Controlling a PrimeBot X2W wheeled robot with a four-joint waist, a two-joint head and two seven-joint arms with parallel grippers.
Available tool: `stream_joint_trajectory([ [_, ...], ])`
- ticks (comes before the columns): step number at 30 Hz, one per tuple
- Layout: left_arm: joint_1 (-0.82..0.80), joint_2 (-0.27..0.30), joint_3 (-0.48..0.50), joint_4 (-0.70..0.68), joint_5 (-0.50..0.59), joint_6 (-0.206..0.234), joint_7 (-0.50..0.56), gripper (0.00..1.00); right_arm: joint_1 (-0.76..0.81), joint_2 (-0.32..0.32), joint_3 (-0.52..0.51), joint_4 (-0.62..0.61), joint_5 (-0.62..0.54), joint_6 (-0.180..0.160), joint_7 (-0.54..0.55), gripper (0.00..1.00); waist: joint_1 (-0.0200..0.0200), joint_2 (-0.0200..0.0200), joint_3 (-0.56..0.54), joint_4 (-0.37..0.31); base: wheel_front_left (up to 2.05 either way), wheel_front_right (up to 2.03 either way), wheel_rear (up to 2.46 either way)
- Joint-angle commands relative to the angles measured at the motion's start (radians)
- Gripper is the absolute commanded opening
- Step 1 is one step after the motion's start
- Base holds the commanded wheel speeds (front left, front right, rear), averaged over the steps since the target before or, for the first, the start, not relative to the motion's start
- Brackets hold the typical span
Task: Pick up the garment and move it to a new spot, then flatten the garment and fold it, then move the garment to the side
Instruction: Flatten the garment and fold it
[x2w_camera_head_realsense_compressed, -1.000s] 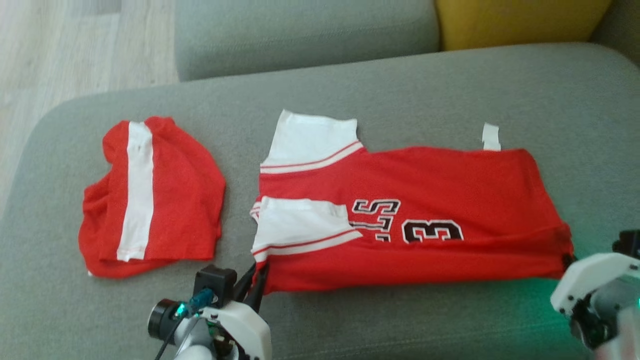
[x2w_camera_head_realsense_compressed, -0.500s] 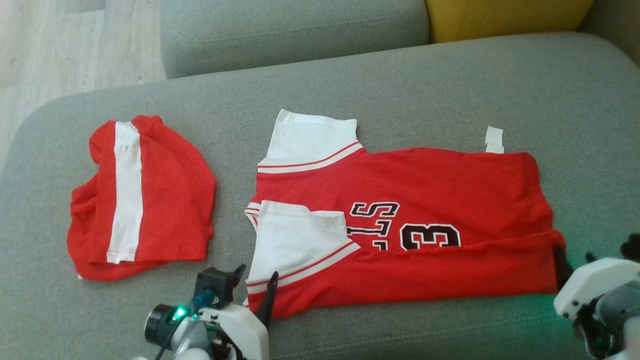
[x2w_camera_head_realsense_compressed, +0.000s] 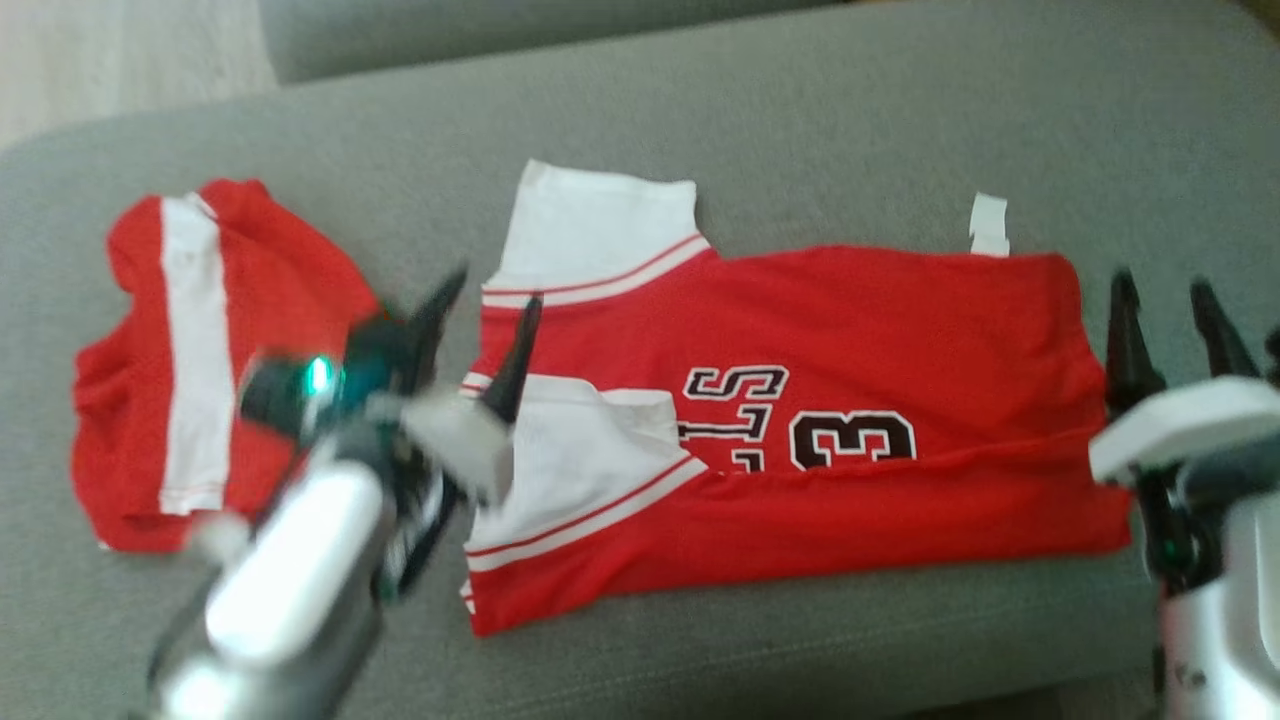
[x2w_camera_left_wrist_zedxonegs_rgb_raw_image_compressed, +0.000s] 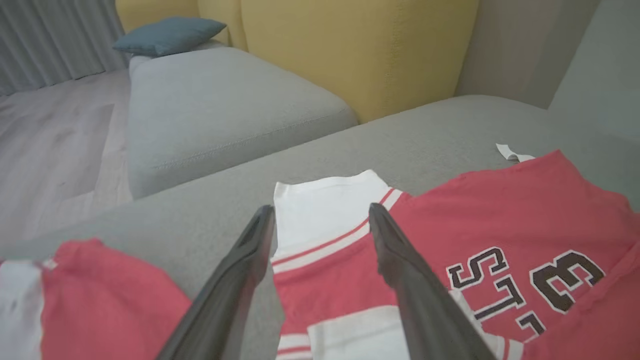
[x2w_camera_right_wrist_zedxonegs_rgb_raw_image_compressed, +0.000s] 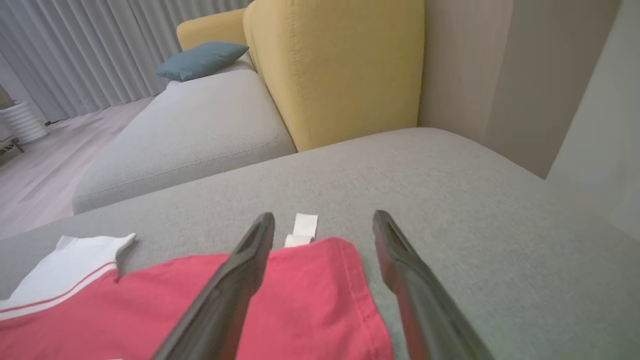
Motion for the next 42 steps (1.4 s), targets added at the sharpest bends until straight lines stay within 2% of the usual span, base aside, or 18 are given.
stream_joint_trajectory([
  [1,-0.111,0.034,0.029,-0.002,0.010,-0.027,0.029,1.00,-0.059,-0.007,0.036,-0.038,-0.005,0.007,-0.012,1.00,0.0000,0.0000,0.052,-0.026,0.00,0.00,0.00],
  [5,-0.286,0.066,0.016,0.099,-0.010,-0.152,0.137,1.00,-0.135,-0.006,0.079,-0.035,-0.017,0.007,-0.022,1.00,0.0000,0.0000,0.125,-0.069,0.00,0.00,0.00],
  [7,-0.372,0.099,0.017,0.153,-0.011,-0.186,0.188,1.00,-0.178,-0.010,0.119,-0.027,-0.025,0.007,-0.025,1.00,0.0000,0.0000,0.161,-0.101,0.00,0.00,0.00],
  [11,-0.516,0.135,-0.004,0.261,-0.028,-0.226,0.280,1.00,-0.258,-0.007,0.152,-0.002,-0.016,0.007,-0.044,1.00,0.0000,0.0000,0.221,-0.145,0.00,0.00,0.00],
  [17,-0.653,0.175,-0.073,0.391,-0.074,-0.240,0.392,1.00,-0.335,-0.007,0.209,0.036,-0.011,0.007,-0.067,1.00,0.0000,0.0000,0.273,-0.196,0.00,0.00,0.00],
  [29,-0.755,0.233,-0.222,0.521,-0.158,-0.240,0.374,1.00,-0.378,-0.002,0.247,0.090,0.001,0.007,-0.105,1.00,0.0000,0.0000,0.311,-0.244,0.00,0.00,0.00],
  [42,-0.813,0.240,-0.321,0.569,-0.262,-0.240,0.384,1.00,-0.388,0.001,0.246,0.091,0.006,0.007,-0.112,1.00,0.0000,0.0000,0.342,-0.259,0.00,0.00,0.00],
])
